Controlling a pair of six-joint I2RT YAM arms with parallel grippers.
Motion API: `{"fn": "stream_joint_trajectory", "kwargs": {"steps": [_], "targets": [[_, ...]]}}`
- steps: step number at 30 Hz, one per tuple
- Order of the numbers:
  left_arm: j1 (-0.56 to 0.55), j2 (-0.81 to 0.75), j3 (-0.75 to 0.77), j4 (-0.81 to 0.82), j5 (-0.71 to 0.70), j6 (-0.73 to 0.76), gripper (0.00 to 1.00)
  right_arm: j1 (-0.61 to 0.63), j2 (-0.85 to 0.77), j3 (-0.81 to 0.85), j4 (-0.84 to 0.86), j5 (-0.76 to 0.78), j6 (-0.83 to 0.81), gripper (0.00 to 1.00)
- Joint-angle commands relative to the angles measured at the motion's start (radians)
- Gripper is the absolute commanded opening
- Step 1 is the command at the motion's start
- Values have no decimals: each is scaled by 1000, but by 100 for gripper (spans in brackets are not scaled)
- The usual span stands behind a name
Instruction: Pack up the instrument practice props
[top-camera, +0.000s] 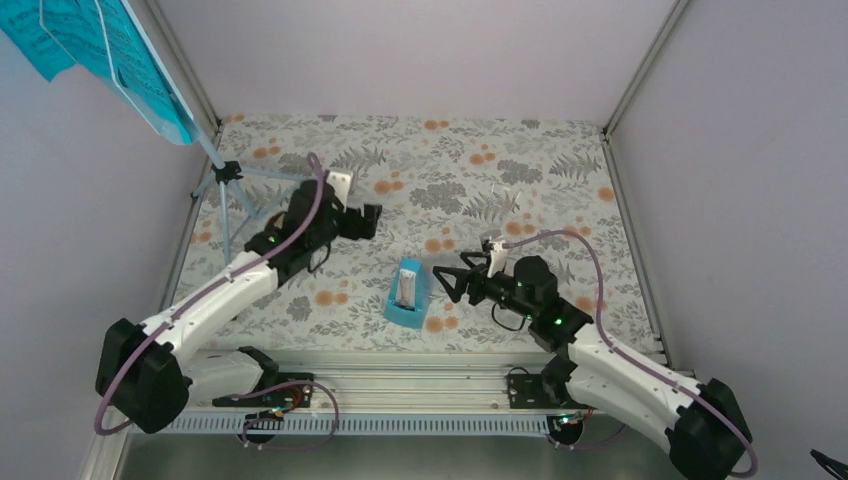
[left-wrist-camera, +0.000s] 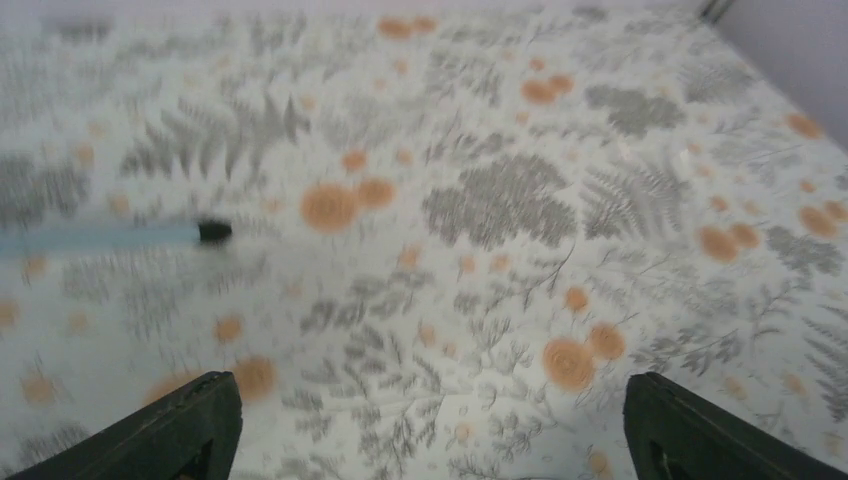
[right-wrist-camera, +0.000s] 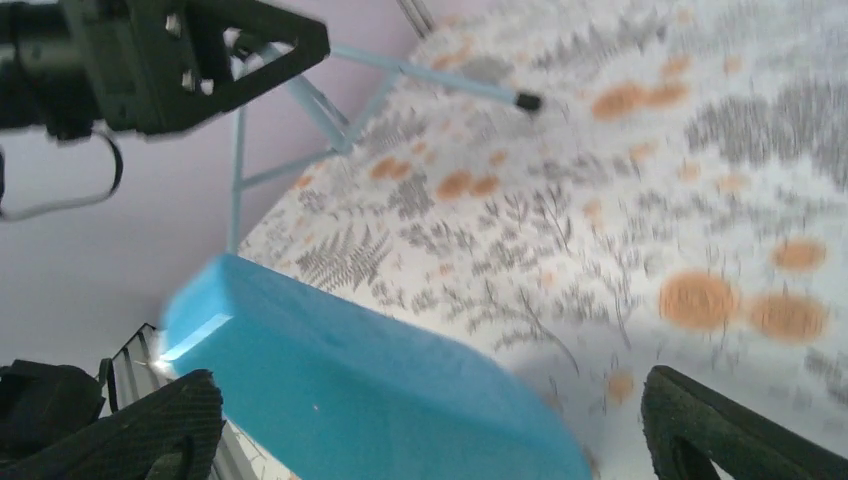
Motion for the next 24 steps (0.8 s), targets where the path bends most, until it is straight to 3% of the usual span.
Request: {"fn": "stream_joint_trajectory", "kwargs": {"steps": [1, 5, 8, 11, 15, 24], "targets": [[72, 17, 216, -175, 230, 135, 98, 11, -73, 33, 30, -27, -200, 100], [118, 87, 432, -263, 366, 209, 100, 13, -51, 78, 140, -104, -288, 100], [132, 71, 500, -229, 317, 252, 100, 13, 40, 181, 106, -151, -340, 99], [134, 9, 437, -130, 207, 293, 100, 24, 143, 279, 63, -218, -392, 100], [150, -31, 285, -1, 89, 347, 100, 75, 210, 259, 177, -287, -471, 100], [152, -15, 215, 1, -25, 371, 100, 153, 292, 231, 256, -217, -597, 100]]}}
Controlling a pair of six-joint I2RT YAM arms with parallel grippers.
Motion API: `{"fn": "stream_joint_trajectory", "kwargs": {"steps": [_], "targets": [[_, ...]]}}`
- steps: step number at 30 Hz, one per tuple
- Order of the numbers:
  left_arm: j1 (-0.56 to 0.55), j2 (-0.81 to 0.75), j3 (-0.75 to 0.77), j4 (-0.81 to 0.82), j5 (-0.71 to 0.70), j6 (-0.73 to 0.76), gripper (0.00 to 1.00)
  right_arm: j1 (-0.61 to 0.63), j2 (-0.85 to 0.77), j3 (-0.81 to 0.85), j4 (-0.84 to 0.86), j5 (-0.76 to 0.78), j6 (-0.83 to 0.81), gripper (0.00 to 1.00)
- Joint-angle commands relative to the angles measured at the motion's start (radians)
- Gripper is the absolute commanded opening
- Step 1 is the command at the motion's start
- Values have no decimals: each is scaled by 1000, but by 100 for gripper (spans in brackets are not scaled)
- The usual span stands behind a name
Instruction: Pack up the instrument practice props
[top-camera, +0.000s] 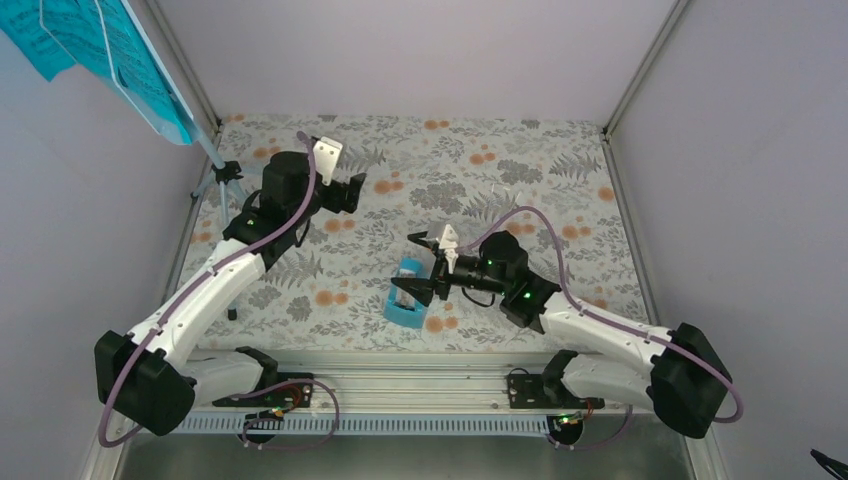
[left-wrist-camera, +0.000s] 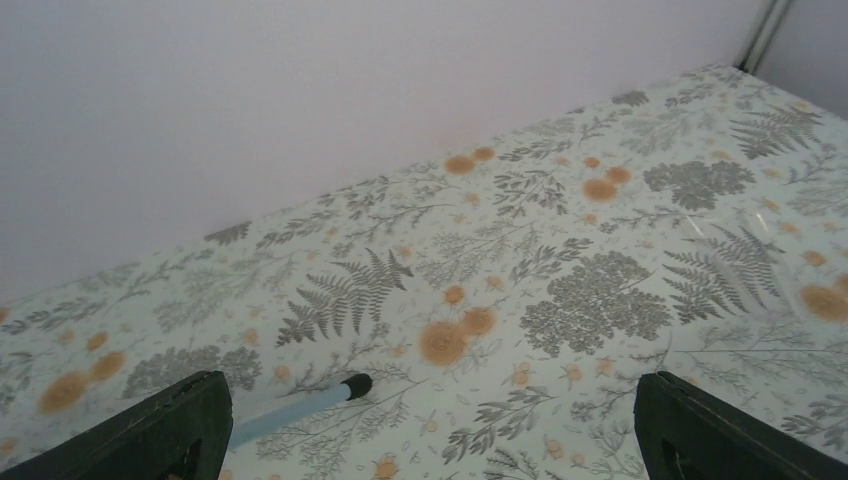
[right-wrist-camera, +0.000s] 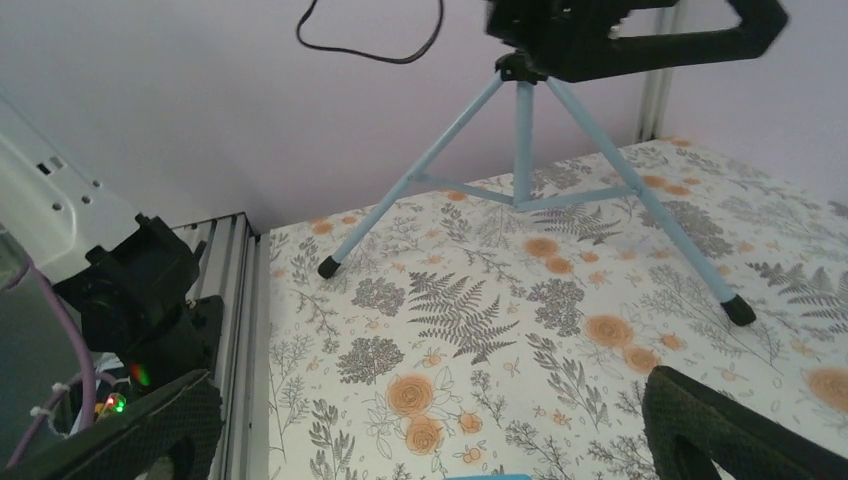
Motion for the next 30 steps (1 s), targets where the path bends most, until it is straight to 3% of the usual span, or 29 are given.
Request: {"fn": "stream_joint_trajectory", "kwargs": {"steps": [1, 18, 30], "targets": [[4, 7, 0, 42, -78, 31, 100, 33, 34, -21, 68, 37, -110, 100], [-8, 23, -3, 42, 6, -23, 100, 36, 48, -228, 263, 167, -26, 100], [-13, 22, -13, 54, -7, -11, 100, 36, 116, -237, 360, 236, -20, 100]]}}
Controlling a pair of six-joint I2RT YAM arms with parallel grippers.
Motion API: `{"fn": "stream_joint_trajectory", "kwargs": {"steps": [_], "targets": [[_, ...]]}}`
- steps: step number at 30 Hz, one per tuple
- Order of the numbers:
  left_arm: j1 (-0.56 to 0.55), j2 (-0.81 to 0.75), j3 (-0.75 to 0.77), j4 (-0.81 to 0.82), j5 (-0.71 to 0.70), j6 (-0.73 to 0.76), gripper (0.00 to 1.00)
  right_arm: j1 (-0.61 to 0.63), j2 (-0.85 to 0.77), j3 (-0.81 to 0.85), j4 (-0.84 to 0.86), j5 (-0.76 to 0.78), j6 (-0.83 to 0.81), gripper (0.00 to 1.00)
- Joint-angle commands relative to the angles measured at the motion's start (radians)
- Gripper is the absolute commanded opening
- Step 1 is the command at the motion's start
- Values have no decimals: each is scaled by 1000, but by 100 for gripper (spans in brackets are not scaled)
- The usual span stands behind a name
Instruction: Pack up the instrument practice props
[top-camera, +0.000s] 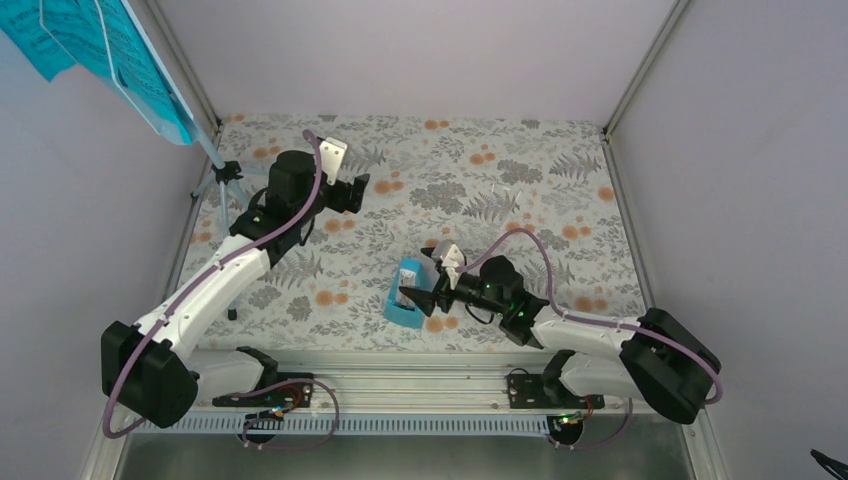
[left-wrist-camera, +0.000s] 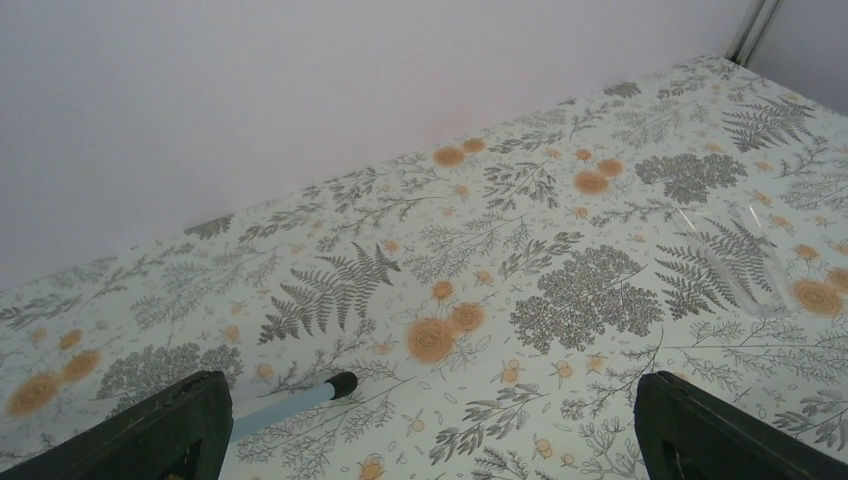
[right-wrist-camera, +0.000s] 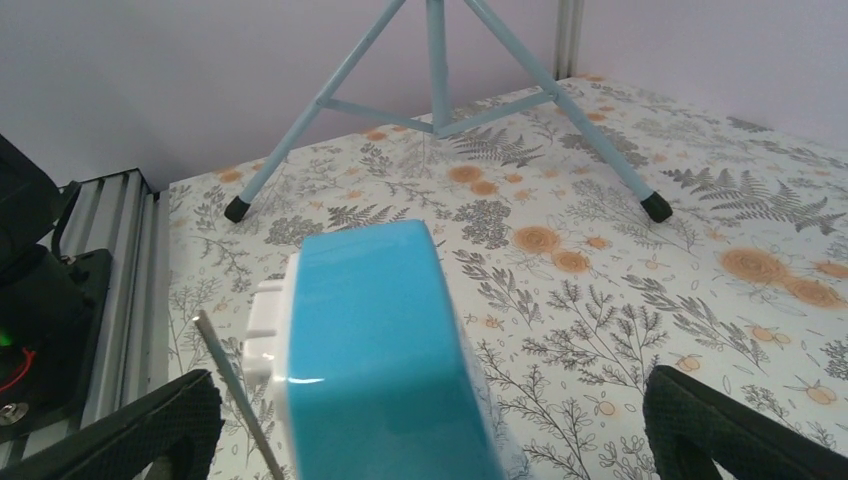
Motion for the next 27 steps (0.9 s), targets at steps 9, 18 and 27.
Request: {"fn": "stream_joint_trajectory", "kwargs": {"steps": [9, 18, 27], "targets": [[-5, -18, -5, 31, 16, -3, 100, 9, 41, -3, 71, 61, 5, 97], [-6, -18, -6, 31, 16, 3, 100, 8, 7, -24, 78, 73, 14, 86], [-9, -36, -10, 33, 2, 12, 100, 8, 19, -35, 73, 34, 26, 75]]}}
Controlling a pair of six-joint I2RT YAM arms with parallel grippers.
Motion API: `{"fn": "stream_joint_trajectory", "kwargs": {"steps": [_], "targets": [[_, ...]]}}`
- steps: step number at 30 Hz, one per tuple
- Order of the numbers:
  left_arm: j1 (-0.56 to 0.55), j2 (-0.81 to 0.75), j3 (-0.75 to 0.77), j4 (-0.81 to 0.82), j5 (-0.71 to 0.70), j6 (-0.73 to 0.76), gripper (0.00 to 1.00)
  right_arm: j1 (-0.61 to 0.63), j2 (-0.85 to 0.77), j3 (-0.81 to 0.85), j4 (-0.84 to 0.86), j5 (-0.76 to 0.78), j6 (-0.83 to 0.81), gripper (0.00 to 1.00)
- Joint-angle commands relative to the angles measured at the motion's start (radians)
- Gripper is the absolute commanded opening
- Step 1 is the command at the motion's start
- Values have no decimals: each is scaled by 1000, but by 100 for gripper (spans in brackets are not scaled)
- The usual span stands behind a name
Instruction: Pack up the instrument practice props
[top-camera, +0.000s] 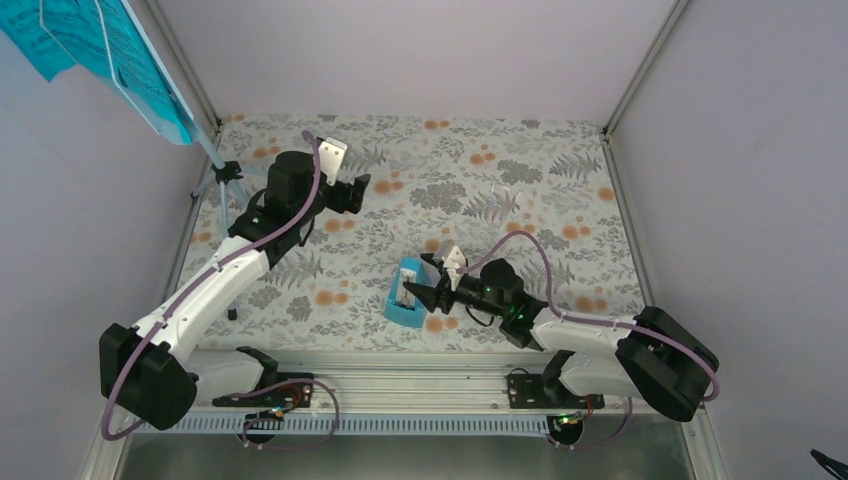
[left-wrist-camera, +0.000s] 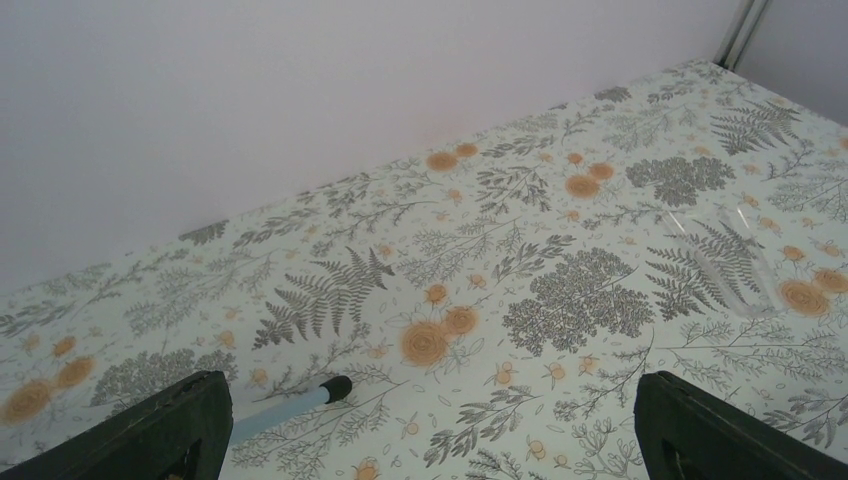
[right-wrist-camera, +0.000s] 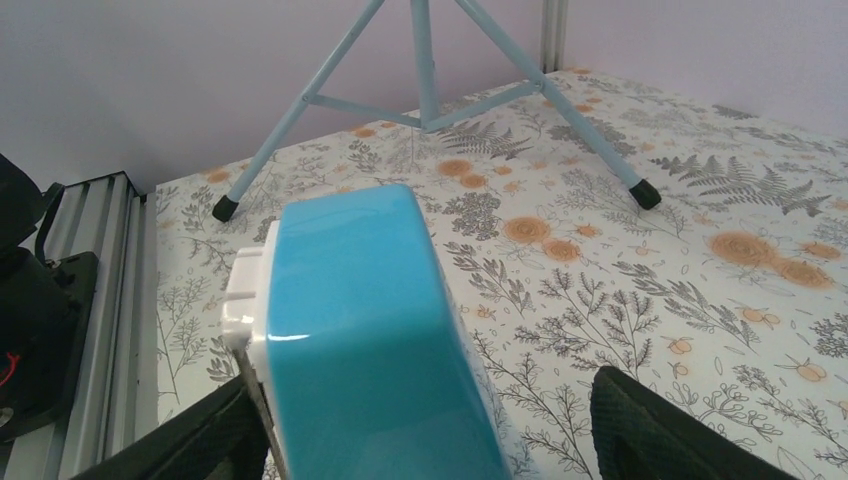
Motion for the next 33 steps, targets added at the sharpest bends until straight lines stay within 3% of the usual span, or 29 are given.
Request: {"fn": "stream_joint_trajectory", "kwargs": {"steps": [1, 11, 33], "targets": [[-5, -34, -9, 32, -6, 10, 100, 9, 5, -8, 30, -14, 14, 75], [-19, -64, -11, 43, 38, 0, 100, 8, 22, -71, 160, -24, 71, 71], [-35, -49, -6, 34, 35, 2, 100, 7, 58, 8, 66, -15, 68, 59]]}}
